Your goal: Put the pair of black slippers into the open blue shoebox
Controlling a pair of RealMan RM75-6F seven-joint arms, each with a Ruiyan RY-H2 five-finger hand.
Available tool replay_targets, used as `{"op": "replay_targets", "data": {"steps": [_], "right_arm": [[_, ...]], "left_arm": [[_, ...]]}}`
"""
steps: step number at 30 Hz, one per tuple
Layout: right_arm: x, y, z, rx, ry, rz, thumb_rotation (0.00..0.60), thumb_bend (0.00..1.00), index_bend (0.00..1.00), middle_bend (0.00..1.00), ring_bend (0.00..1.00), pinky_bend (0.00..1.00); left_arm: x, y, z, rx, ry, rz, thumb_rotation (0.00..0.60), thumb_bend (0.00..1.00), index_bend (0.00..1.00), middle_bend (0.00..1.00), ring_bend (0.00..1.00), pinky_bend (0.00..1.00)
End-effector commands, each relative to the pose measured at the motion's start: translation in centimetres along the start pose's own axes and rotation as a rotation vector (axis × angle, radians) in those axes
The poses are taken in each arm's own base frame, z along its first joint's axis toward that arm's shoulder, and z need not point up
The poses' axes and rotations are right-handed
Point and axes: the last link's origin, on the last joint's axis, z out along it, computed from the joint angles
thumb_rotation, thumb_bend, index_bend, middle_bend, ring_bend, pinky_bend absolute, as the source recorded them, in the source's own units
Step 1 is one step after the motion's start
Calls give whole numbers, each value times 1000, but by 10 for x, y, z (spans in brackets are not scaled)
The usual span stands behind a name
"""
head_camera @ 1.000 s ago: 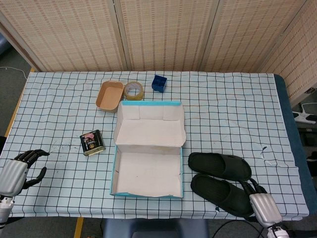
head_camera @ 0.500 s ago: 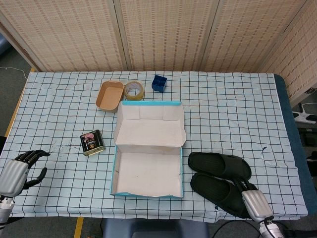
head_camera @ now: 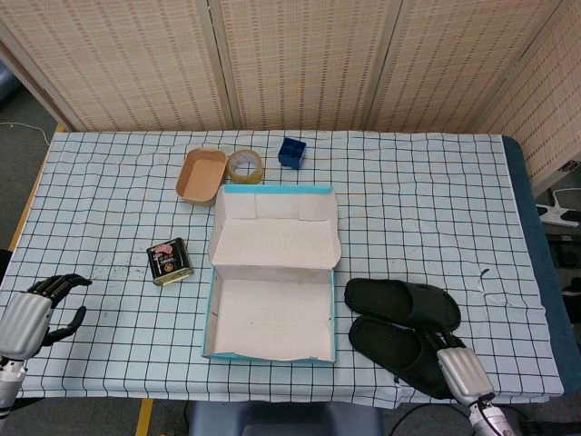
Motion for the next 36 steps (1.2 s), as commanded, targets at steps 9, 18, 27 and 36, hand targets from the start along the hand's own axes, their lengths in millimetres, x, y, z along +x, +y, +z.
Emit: {"op": "replay_targets", "data": {"steps": [9,18,27,36], "right_arm": [[-3,0,0,10,32,-15,600,36,230,252,111,259],[-5,3,3,-3,49,-13,600,36,372,360,232,371],[-5,7,8,-7,91,0,600,247,614,537,422,564],[7,4,0,19,180,11,600,520,786,664,562,703]], "left_arm": [[0,1,-1,-6,2,-1,600,422,319,308,306,443],[1,2,-2,-8,2,-3,600,422,320,308,306,443],[-1,2,-1,-5,-4,5,600,422,319,308,306,443],[-1,2,-1,-4,-6,9,600,423,319,308,306,443]]}}
